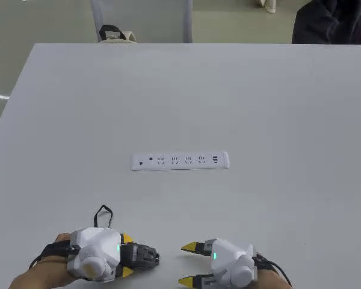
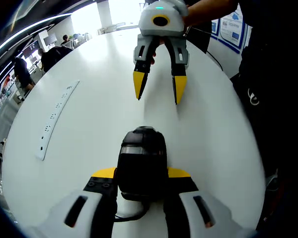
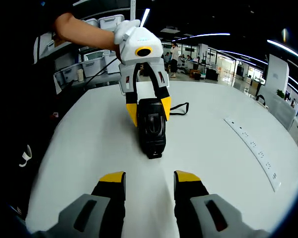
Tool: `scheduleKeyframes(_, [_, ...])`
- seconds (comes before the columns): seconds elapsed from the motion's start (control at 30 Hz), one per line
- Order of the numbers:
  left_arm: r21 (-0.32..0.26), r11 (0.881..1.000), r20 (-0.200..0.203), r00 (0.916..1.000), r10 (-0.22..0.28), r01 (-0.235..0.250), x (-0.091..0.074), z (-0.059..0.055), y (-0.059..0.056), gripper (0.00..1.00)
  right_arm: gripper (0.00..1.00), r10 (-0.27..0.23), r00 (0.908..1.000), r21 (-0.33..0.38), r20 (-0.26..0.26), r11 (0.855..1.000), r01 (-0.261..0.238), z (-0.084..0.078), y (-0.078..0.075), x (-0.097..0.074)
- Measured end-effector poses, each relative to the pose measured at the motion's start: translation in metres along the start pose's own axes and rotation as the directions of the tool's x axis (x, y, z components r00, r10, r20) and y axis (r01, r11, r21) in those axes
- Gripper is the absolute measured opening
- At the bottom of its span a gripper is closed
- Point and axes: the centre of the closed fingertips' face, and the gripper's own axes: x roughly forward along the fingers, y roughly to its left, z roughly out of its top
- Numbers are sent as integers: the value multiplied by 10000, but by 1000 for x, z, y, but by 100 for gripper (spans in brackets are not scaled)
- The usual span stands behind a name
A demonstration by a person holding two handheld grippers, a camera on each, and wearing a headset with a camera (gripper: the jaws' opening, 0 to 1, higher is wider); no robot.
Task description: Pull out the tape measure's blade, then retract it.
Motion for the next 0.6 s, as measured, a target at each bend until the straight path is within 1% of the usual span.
scheduleKeyframes(0.17, [-21, 9999, -95, 9999, 116, -117, 0, 0, 0, 31, 34, 221, 9997, -247, -59, 9994, -222, 2, -2, 9])
scheduleKeyframes(0.37, [-175, 9998, -80, 9999, 124, -126, 0, -2, 1, 31, 32, 443, 9990, -457, -109, 9980, -447, 3, -4, 19])
scheduleKeyframes(0.6, [-295, 9995, -85, 9999, 115, -117, 0, -3, 1, 31, 28, 669, 9977, -655, -73, 9956, -672, 10, -7, 32])
